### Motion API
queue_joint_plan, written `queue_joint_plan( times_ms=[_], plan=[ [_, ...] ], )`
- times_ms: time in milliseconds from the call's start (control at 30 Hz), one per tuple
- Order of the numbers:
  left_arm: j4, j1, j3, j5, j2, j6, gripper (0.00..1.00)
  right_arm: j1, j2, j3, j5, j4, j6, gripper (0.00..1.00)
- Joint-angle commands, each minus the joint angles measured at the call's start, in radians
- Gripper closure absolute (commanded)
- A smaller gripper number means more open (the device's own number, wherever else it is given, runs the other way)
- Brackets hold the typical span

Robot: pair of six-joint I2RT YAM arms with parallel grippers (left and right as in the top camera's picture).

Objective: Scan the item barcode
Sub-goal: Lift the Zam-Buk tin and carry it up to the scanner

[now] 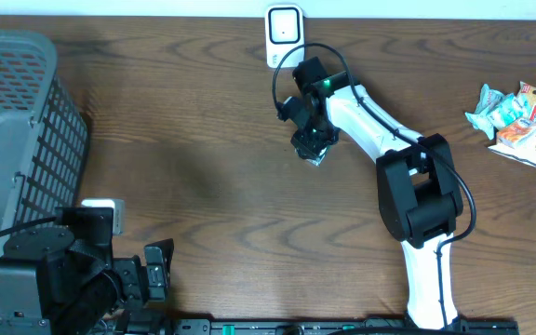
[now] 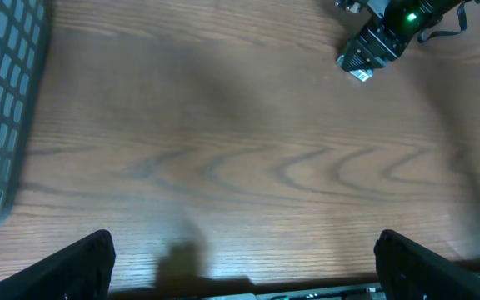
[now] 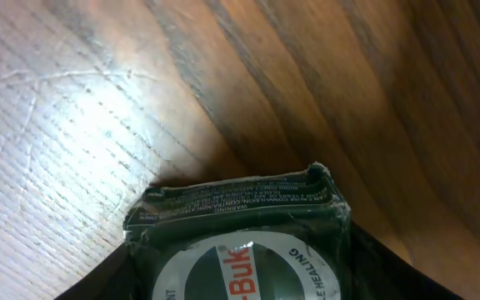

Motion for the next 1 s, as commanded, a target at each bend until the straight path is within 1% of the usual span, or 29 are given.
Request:
queue_joint_plan(
  times_ms=[0,100,200,300,400,467,533,667,767,967],
  plan=[
    [0.000,0.000,0.003,-0.010,0.002,-0.005,0.02,0.007,0.016,-0.005,-0.055,-0.002,0.109,0.48],
    [0.000,0.000,0.003,-0.010,0.002,-0.005,0.02,0.007,0.016,-0.003,-0.113,-0.002,0.154,0.51],
    [0.000,0.000,0.003,-0.010,0.002,-0.005,0.02,0.007,0.015,-0.002,-0.190,-0.002,0.198,0.52],
    [0.000,0.000,0.003,-0.010,0.002,-0.005,0.02,0.003,0.015,-0.002,-0.312,-0.002,0.199,0.53],
    [0.000,0.000,0.003,-0.010,0.002,-0.005,0.02,-0.007,0.015,-0.002,-0.438,-0.002,0.240,0.58],
    [0.000,0.000,0.003,-0.010,0.002,-0.005,0.02,-0.019,0.015,-0.002,-0.547,-0.002,0.262,0.57],
    [0.000,0.000,0.003,-0.010,0.002,-0.005,0.02,-0.035,0.015,-0.002,-0.663,-0.001,0.264,0.55],
    [0.000,0.000,0.003,-0.010,0.002,-0.005,0.03,-0.085,0.015,0.014,-0.895,0.012,0.264,0.54],
    [0.000,0.000,0.003,-0.010,0.002,-0.005,0.02,-0.129,0.015,0.032,-1.011,0.021,0.272,0.54],
    [0.000,0.000,0.003,-0.010,0.002,-0.005,0.02,-0.219,0.015,0.050,-1.139,0.106,0.429,0.54]
  ],
)
